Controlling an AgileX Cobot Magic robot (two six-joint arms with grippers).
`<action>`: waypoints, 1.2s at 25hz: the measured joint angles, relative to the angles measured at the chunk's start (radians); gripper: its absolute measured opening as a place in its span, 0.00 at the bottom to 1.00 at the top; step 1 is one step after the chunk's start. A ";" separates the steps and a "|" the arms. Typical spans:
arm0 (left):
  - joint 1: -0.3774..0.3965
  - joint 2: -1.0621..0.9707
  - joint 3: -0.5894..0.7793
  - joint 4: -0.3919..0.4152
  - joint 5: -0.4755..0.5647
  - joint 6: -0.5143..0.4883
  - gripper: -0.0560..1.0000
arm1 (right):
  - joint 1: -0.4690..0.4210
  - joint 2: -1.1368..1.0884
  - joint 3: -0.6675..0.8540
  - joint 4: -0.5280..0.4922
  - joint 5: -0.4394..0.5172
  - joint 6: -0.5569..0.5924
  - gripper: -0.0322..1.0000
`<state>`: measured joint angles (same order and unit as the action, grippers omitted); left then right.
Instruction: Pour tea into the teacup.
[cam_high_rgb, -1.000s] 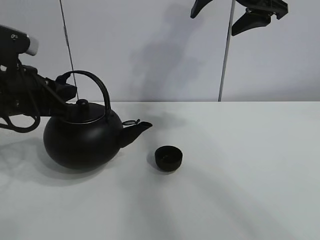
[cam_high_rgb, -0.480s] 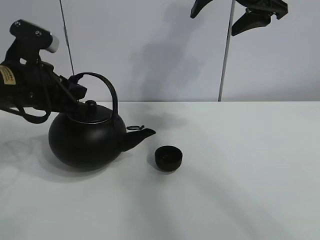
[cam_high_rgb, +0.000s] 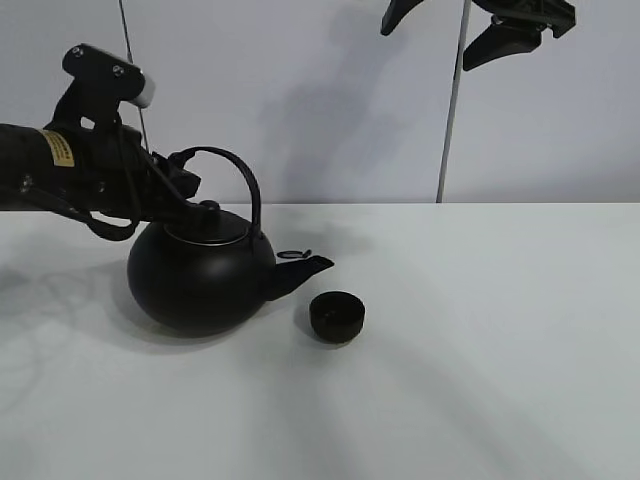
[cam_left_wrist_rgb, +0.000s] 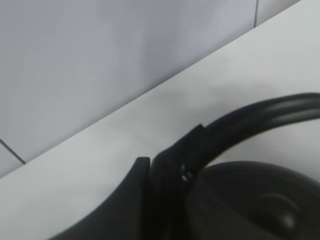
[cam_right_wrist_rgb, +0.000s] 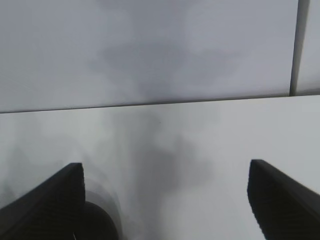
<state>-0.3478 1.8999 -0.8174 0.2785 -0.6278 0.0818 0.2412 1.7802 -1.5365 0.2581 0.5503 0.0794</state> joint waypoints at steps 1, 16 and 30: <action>-0.002 0.003 -0.004 -0.003 0.000 0.001 0.14 | 0.000 0.000 0.000 0.000 0.000 0.000 0.62; -0.018 0.029 -0.039 -0.013 0.002 0.088 0.14 | 0.000 0.000 0.000 0.000 0.000 0.000 0.62; -0.030 0.029 -0.041 -0.017 -0.006 0.165 0.14 | 0.000 0.000 0.000 0.000 0.000 0.000 0.62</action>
<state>-0.3778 1.9292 -0.8586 0.2611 -0.6342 0.2468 0.2412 1.7802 -1.5365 0.2581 0.5501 0.0794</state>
